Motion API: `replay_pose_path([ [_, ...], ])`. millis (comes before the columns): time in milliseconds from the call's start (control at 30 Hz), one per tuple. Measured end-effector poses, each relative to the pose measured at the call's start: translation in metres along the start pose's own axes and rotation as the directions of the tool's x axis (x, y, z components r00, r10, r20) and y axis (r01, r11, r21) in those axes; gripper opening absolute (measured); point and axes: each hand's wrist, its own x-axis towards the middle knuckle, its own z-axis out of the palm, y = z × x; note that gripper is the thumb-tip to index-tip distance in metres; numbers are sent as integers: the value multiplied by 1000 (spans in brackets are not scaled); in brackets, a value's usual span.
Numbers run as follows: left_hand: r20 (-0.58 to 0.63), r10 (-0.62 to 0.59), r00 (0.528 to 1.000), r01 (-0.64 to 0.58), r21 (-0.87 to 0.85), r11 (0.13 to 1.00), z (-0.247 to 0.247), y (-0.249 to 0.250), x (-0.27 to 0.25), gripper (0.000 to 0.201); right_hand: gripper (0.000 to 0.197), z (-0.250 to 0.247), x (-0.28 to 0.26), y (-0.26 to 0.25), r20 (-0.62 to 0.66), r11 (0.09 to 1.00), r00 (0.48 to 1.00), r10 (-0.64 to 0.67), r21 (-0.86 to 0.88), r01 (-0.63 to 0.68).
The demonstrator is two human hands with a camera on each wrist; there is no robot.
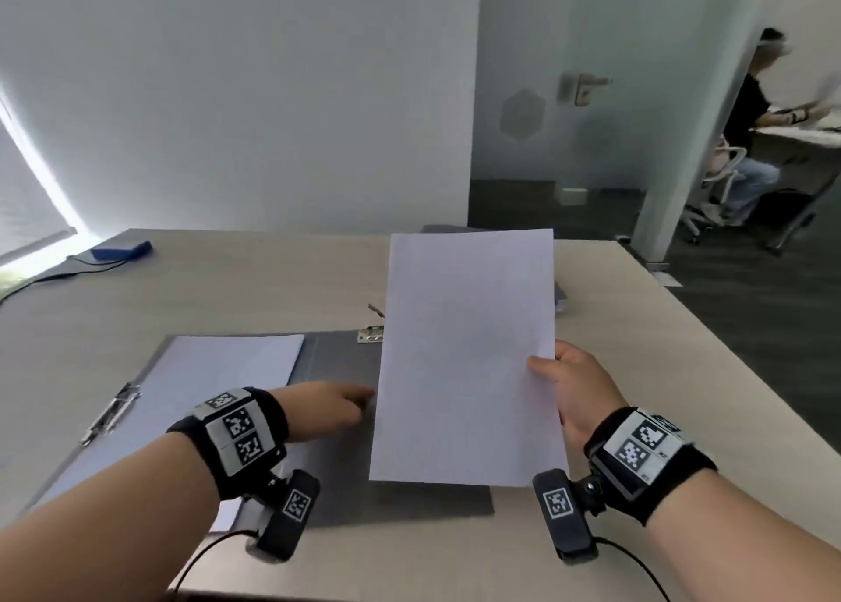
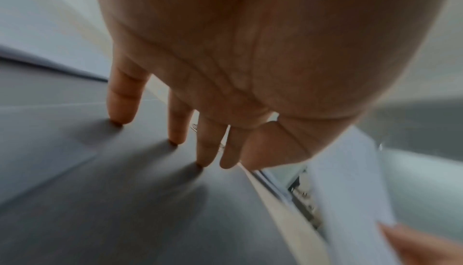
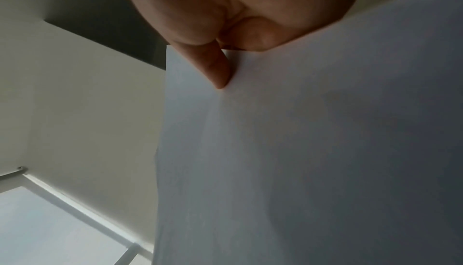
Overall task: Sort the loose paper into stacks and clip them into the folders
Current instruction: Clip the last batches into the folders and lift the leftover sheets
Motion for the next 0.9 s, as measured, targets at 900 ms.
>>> replay_pose_path([
  [900,-245,-498,832,241,-649,722,-53,-135,-53,24,42,210,61,8,322,940,944,76,-339,40],
])
